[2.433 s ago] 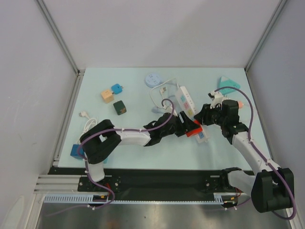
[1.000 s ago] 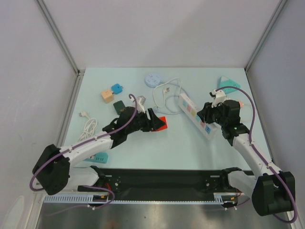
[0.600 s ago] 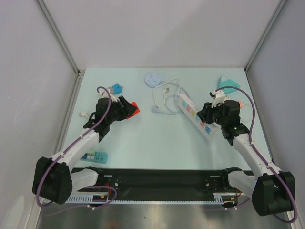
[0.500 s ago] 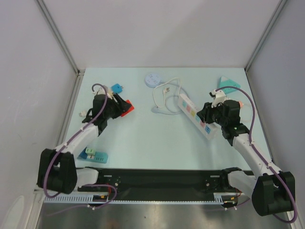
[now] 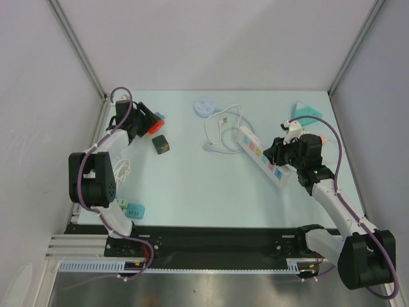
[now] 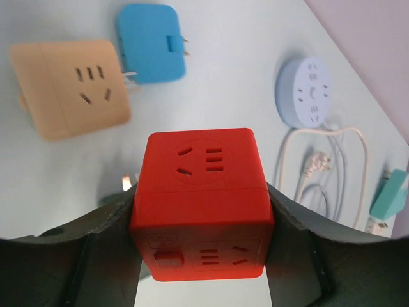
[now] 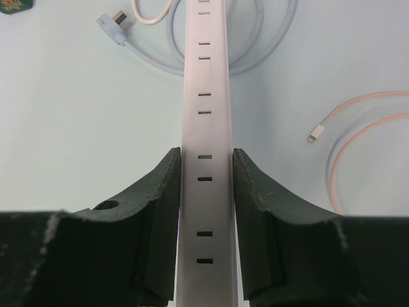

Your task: Pull the plug off the socket

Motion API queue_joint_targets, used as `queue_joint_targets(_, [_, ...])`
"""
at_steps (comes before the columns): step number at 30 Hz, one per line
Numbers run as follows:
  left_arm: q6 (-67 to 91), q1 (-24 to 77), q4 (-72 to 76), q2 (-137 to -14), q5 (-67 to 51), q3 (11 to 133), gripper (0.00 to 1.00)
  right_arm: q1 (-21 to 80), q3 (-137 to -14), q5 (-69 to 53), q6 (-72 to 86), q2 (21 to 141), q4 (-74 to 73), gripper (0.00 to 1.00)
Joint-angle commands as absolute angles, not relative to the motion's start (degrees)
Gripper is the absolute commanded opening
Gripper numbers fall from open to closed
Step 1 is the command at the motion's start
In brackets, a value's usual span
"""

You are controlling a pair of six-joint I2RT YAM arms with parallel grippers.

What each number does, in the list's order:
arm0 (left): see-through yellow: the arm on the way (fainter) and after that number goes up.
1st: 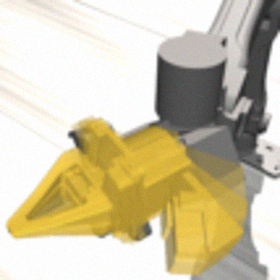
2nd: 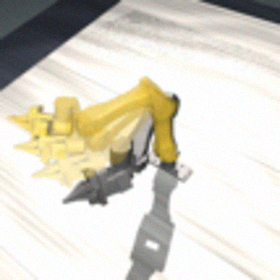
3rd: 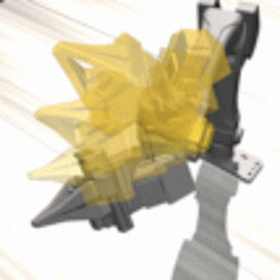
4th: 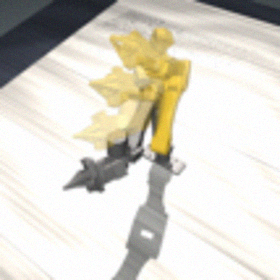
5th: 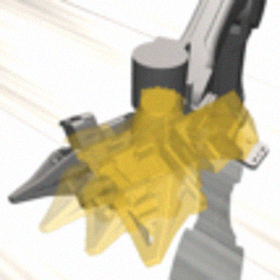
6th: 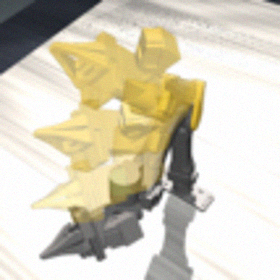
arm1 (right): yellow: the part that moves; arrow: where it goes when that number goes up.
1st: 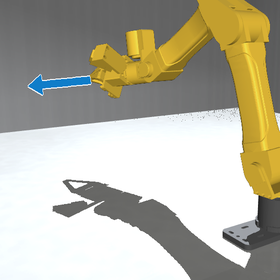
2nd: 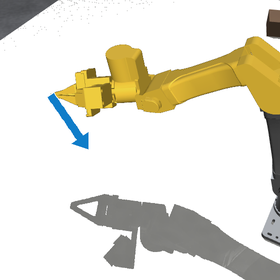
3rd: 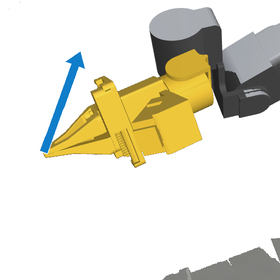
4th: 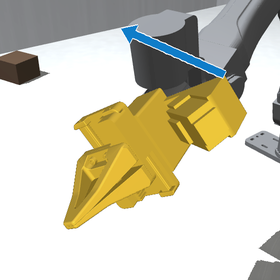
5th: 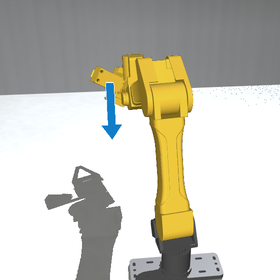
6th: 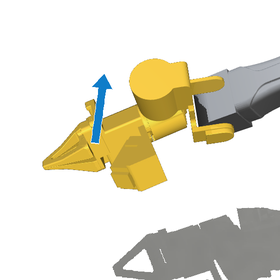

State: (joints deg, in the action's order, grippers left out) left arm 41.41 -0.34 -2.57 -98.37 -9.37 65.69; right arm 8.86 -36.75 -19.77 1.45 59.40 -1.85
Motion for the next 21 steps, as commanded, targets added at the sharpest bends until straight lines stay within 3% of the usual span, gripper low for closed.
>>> queue_joint_targets(1, [40.26, -2.19, -5.18, -102.21, -10.46, 70.92, 0.00, 8.88, -38.06, -20.83, 1.76, 58.36, 3.16, 0.00])
queue_joint_targets(5, [38.50, -2.20, -7.20, -105.99, -10.11, 74.79, 0.02, 8.96, -38.06, -20.74, 1.67, 58.45, 3.08, 0.00])
queue_joint_targets(8, [37.80, -2.20, -8.17, -107.75, -9.15, 75.41, 0.09, 8.88, -38.06, -20.74, 1.67, 58.54, 3.08, 0.00])
queue_joint_targets(16, [33.93, -2.20, -12.04, -110.12, -4.40, 77.25, 0.43, 8.79, -38.06, -20.57, 1.58, 58.71, 3.16, 0.00])
queue_joint_targets(21, [32.26, -2.20, -13.01, -109.78, -2.99, 78.13, 0.68, 8.70, -38.06, -20.48, 1.49, 58.71, 3.08, 0.00])
